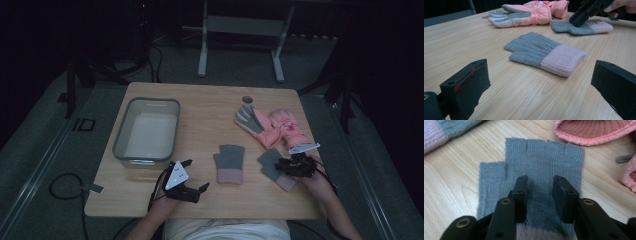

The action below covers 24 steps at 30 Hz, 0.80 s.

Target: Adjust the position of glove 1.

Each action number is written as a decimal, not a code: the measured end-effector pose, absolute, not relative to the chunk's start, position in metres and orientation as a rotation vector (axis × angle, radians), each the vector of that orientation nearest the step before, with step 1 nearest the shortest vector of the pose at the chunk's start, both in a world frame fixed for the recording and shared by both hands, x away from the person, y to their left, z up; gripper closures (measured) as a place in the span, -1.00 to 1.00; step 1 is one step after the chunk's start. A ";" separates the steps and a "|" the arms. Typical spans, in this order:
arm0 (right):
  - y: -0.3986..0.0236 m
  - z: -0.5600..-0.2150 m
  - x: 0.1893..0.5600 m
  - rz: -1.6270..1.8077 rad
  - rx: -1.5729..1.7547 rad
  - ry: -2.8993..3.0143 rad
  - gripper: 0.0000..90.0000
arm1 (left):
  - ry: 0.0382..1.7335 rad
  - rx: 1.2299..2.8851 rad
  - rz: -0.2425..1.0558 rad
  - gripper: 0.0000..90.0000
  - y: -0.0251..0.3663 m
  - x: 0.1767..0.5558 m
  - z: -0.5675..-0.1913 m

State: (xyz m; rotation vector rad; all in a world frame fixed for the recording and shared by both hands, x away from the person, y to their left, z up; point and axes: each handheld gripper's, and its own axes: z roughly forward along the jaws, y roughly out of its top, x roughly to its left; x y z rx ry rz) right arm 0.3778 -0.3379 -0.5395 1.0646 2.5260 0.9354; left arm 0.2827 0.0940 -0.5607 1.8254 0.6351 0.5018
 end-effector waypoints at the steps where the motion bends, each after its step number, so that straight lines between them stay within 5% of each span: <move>1: -0.337 -0.540 0.378 0.932 1.063 2.525 0.49 | 0.635 1.826 0.502 -0.97 0.094 0.283 -0.561; 9: -0.331 -0.541 0.371 0.899 1.056 2.490 0.85 | 0.638 1.825 0.505 -0.97 0.094 0.283 -0.561; 17: -0.322 -0.531 0.363 0.883 1.135 2.446 0.91 | 0.635 1.826 0.513 -0.97 0.093 0.282 -0.561; 24: -0.305 -0.490 0.332 1.015 1.222 2.250 0.91 | 0.636 1.825 0.512 -0.97 0.094 0.282 -0.561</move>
